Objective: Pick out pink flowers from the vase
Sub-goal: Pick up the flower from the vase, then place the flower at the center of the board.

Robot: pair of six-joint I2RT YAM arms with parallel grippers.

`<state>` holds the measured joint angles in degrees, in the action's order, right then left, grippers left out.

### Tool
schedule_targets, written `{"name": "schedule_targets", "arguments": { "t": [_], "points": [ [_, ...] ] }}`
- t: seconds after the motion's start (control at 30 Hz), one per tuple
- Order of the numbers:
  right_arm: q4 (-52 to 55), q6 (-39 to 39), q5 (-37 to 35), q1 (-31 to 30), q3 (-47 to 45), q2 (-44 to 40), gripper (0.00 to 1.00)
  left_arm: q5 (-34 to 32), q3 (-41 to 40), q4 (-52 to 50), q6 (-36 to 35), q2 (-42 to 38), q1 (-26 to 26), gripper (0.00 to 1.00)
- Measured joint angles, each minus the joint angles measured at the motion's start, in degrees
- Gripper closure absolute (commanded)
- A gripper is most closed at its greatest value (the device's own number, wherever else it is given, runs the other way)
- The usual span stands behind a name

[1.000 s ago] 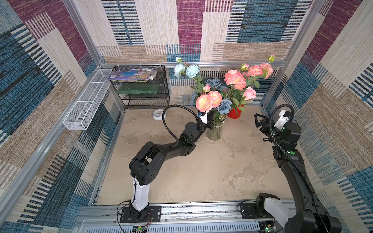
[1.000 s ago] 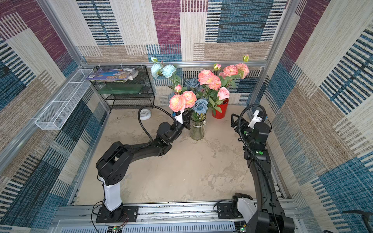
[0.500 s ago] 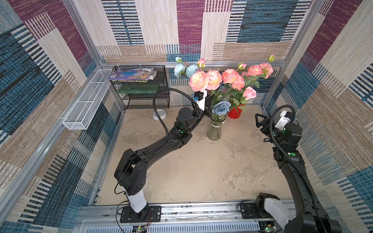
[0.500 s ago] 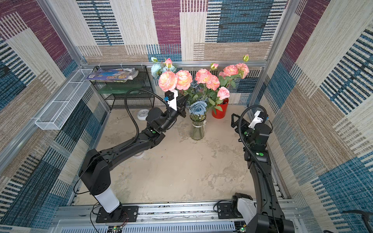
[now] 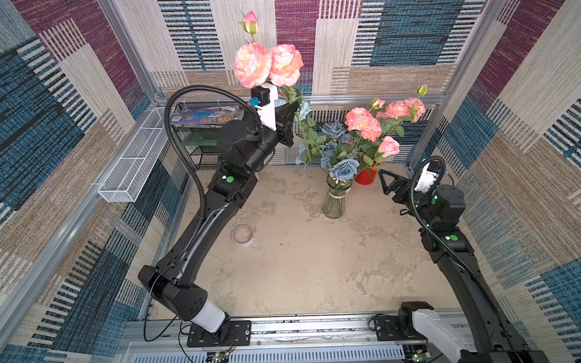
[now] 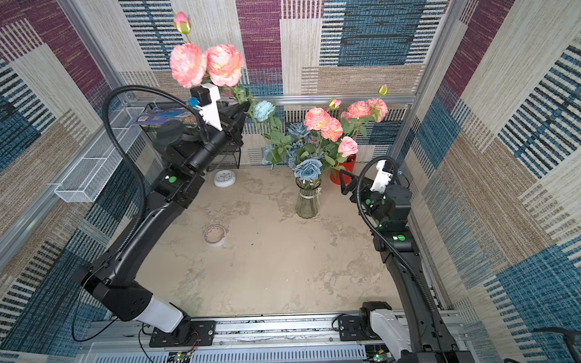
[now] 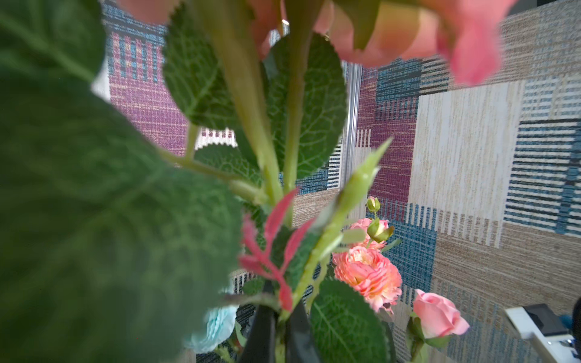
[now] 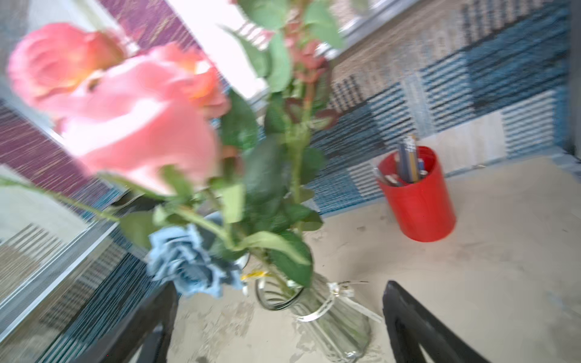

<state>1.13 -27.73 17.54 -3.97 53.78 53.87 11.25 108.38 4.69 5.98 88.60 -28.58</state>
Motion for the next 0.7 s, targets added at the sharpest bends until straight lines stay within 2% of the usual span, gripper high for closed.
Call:
{"name": "schedule_targets", "arguments": {
  "t": [0.2, 0.3, 0.4, 0.53, 0.7],
  "points": [
    [-2.21, 8.26, 1.49, -16.7, 8.2, 0.09, 0.05, 13.62, 5.73, -13.68, 2.86, -2.43, 3.61, 1.0],
    [-3.37, 13.35, 1.9, -26.47, 12.52, 2.16, 0.07, 23.12, 2.95, -16.02, 5.14, -3.87, 3.8, 1.0],
    [-3.26, 18.56, 0.9, -34.36, 16.22, 5.81, 0.1, 33.18, -3.02, -12.33, 11.78, -4.44, 3.8, 1.0],
    [-1.64, 23.23, -2.86, -38.51, 19.65, 10.97, 0.17, 40.48, -6.88, -9.46, 19.17, -4.04, 2.95, 1.0],
    [-1.09, 24.83, -5.16, -38.82, 19.61, 13.22, 0.35, 46.38, -6.97, -7.06, 20.87, -4.17, -0.37, 1.0]
  ]
}}
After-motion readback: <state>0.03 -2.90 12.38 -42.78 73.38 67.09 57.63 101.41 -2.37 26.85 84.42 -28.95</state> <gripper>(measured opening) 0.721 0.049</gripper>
